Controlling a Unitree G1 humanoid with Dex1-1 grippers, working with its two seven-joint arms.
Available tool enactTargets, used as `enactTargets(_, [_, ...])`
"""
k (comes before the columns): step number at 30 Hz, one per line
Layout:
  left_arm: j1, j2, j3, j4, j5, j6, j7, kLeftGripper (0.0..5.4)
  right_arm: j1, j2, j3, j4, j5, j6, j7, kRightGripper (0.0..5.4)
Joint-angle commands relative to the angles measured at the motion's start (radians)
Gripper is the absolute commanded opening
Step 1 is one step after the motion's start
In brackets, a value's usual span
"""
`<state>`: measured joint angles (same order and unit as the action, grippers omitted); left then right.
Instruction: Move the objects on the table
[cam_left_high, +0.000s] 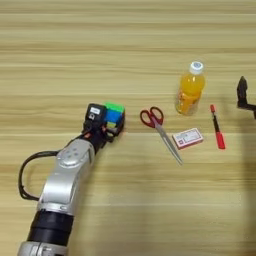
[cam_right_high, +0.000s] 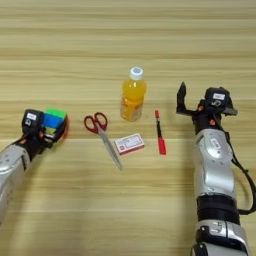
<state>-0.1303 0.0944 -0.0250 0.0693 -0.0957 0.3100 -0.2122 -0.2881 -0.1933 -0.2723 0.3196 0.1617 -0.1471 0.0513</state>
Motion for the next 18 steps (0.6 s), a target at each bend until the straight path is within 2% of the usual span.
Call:
enactTargets(1, [-0.039, 0.009, 0.041, 0.080, 0.003, -0.069, 0.024, 3.29, -0.010, -0.006, 0.001, 0.011, -0.002, -0.008, 0.002, 5.40])
enactTargets(9, [-0.079, 0.005, 0.087, 0.216, -0.002, -0.265, 0.024, 3.29, -0.012, -0.009, 0.000, 0.019, -0.002, -0.010, 0.004, 5.40])
enactTargets(14, [-0.117, 0.011, 0.138, 0.321, -0.021, -0.355, 0.033, 3.29, -0.013, -0.008, 0.001, 0.024, -0.002, -0.012, 0.005, 5.40])
enactTargets(18, [-0.142, 0.020, 0.163, 0.400, -0.018, -0.411, 0.045, 3.29, -0.015, -0.008, 0.002, 0.027, -0.002, -0.013, 0.006, 5.40])
